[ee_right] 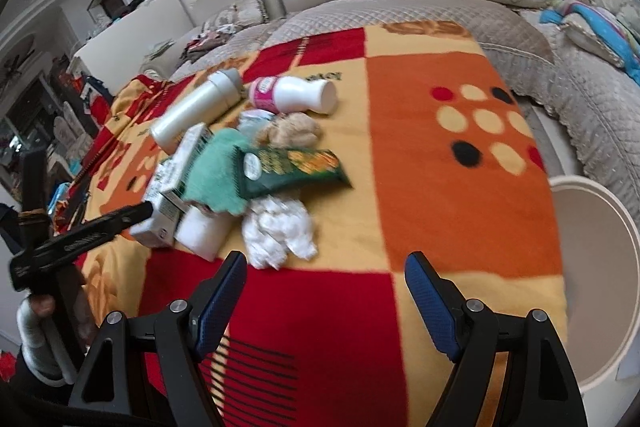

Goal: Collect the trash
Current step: 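Move both tools back toward the milk carton and remaining items, then grasp the crumpled white tissue with the right tool while the left tool grasps the milk carton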

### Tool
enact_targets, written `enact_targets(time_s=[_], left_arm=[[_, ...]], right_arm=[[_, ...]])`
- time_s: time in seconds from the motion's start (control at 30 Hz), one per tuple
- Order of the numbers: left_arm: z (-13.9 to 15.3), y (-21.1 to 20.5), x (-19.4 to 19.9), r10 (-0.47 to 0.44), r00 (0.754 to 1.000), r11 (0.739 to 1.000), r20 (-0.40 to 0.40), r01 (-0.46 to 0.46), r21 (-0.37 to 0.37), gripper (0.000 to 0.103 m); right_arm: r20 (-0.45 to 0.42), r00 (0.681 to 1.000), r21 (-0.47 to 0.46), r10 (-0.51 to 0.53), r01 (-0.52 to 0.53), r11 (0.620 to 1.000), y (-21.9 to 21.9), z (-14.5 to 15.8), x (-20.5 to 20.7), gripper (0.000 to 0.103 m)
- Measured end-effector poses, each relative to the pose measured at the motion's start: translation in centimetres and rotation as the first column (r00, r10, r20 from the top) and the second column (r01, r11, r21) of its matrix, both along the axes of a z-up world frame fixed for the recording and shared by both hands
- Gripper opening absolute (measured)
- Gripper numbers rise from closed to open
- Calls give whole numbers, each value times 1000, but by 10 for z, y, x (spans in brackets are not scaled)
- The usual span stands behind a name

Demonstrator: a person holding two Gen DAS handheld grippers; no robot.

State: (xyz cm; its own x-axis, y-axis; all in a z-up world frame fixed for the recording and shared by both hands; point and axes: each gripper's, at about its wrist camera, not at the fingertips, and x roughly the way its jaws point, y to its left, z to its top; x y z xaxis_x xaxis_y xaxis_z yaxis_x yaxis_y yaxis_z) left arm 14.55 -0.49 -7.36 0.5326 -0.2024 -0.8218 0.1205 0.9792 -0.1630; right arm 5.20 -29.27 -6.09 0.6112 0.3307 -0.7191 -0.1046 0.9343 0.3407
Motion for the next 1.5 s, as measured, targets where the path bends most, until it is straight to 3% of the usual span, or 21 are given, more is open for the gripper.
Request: enact_targets(time_s=[0.4,0.53,0.77,0.87,0.97,1.27,1.5], left_arm=[[-18,0,38,-17,999,999,-49,18,28,63],[-25,4,44,-28,997,999,-76,26,-21,59],[-21,6,32,-52,996,999,-66,51,-20,58],[-17,11,21,-50,997,999,-61,49,-17,57],[-11,15,9,-51,998,998,-48,50,-26,57],[6,8,-39,-98,995,995,0,98,-26,57],[25,-27,-69,-172,984,984,48,174,-41,57]], right_arm=[[-39,999,2,-6,6,1000,5,-3,49,79],[-62,997,-4,51,-51,999,14,-12,46,79],[-62,989,-58,132,-135,989,45,-35,49,79],[-22,990,-101,139,-141,985,53,-36,46,49],[-14,987,-84,160,-161,983,50,-34,39,34],[31,989,-33,142,-141,990,19,-19,-12,34],[40,997,5,70,-70,998,-10,-16,-40,34]])
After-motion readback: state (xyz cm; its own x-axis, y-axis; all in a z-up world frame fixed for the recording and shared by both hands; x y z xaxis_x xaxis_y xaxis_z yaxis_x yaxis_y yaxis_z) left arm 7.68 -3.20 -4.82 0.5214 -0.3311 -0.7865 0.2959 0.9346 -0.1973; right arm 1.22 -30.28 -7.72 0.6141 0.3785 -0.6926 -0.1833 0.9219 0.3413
